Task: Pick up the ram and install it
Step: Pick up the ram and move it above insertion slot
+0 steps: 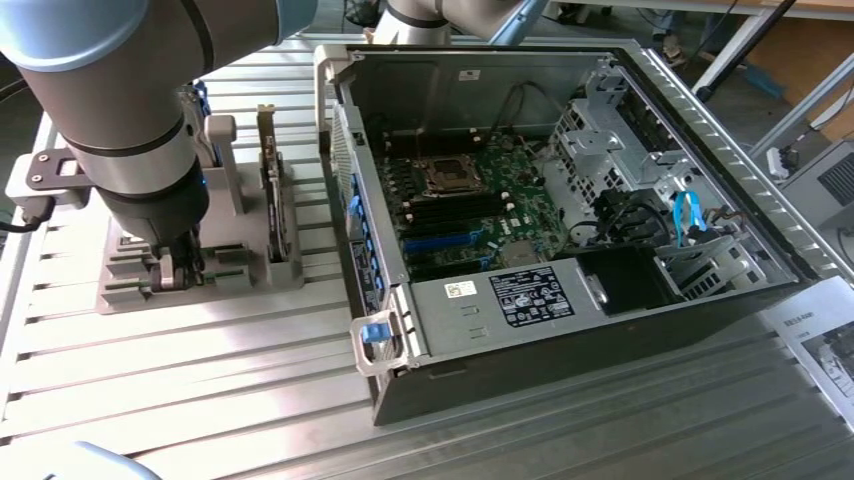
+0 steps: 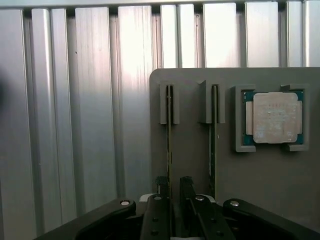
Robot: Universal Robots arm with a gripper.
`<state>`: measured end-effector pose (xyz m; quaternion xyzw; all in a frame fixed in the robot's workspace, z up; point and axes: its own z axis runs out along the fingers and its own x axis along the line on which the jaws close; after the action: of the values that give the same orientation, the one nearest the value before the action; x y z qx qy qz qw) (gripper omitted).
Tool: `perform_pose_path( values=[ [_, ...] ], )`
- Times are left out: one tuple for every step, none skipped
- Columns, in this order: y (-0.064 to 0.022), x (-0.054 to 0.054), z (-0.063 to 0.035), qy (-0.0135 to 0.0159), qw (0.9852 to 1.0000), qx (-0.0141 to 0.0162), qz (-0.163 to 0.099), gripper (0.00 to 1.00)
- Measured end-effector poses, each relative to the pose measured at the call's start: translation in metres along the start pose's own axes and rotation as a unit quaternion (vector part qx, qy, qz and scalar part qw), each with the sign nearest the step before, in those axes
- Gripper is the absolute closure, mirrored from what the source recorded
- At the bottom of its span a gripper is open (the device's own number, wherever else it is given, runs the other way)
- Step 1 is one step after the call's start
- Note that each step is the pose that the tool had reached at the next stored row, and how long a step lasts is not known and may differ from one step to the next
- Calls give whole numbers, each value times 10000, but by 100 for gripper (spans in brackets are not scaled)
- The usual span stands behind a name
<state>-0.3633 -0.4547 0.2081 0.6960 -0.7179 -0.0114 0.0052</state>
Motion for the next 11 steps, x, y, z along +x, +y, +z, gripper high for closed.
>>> perform_pose_path(
  values=[
    [0,0,0,0,10000,0,-2,76],
    [0,0,0,0,10000,0,-2,76],
    [0,0,0,0,10000,0,-3,76],
    [0,0,0,0,10000,0,-3,76],
    [-2,-1,0,0,10000,1,-2,76],
    [-5,-1,0,0,10000,1,-2,76],
    [-8,-1,0,0,10000,0,-2,76],
    [-11,0,0,0,10000,0,-3,76],
    [-13,0,0,0,10000,0,-2,76],
    [-13,0,-1,1,10000,0,-2,76],
    [-14,-1,-4,-1,10000,1,-2,76]
  ],
)
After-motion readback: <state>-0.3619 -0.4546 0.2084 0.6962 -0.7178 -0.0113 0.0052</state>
